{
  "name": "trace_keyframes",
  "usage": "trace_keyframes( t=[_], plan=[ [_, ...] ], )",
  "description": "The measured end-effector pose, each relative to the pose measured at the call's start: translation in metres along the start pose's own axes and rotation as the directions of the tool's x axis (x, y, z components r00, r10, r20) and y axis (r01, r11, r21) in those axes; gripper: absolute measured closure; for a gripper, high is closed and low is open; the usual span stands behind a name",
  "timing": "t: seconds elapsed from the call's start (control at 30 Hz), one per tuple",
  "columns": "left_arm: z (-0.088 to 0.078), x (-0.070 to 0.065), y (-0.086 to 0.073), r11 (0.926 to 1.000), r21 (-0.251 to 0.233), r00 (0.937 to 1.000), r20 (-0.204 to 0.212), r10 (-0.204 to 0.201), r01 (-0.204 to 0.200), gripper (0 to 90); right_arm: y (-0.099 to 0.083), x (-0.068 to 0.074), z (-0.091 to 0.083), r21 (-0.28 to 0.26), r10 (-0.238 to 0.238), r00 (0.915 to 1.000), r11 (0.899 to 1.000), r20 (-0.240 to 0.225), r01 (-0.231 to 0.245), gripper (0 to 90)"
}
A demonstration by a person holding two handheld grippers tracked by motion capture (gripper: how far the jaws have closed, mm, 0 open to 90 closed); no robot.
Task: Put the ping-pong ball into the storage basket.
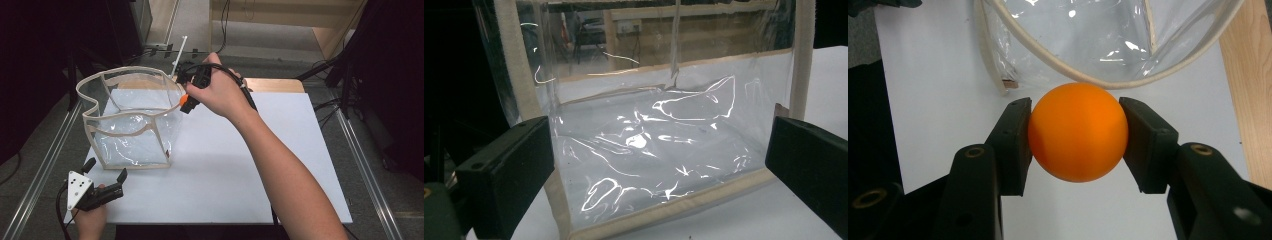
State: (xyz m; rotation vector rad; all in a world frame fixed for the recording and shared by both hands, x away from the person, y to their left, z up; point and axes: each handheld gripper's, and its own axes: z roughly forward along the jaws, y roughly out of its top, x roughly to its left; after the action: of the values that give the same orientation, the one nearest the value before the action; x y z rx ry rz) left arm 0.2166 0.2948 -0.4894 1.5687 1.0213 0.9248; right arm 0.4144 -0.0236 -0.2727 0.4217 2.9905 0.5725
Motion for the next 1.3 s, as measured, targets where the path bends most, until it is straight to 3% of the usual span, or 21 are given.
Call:
trace_keyframes(
  t=[1.3],
  plan=[
    [0.000, 0.001, 0.000, 1.0000, 0.001, 1.0000, 0.004, -0.001, 0.001, 0.0, 0.022, 0.000, -0.008, -0.014, -0.023, 0.9995, 1.000, 0.021, 0.023, 47.6]
  ],
)
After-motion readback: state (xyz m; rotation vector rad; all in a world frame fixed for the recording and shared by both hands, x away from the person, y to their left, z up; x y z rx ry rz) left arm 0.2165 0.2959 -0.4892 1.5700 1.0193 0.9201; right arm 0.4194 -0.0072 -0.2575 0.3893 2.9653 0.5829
